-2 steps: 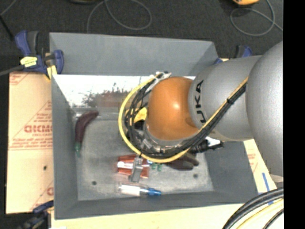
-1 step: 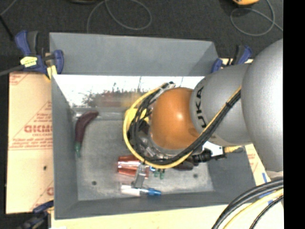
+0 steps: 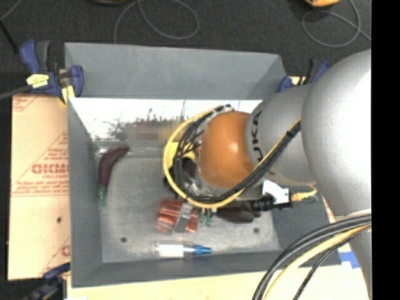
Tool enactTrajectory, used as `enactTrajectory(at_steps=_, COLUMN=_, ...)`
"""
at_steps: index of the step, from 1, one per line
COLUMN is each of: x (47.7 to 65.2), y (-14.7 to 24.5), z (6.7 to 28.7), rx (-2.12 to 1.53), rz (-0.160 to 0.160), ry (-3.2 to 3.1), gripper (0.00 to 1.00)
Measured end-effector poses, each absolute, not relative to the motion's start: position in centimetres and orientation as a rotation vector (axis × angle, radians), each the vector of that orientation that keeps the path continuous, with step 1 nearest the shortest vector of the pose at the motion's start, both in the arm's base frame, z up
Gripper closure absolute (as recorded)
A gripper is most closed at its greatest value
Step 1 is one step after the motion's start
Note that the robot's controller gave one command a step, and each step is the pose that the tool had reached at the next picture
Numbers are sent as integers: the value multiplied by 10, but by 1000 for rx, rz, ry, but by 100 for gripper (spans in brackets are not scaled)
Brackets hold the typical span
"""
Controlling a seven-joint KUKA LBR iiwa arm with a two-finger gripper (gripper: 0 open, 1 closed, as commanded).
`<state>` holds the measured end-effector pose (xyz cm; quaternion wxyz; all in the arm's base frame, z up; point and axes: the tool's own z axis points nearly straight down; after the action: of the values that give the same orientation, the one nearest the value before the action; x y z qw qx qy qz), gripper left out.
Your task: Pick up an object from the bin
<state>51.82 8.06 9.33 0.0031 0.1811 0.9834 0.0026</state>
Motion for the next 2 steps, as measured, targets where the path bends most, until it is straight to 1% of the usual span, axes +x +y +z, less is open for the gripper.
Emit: enactTrajectory(at_steps=2, x=518, y=80, z=93, rx=578, rz=9, ry=3081, gripper=100)
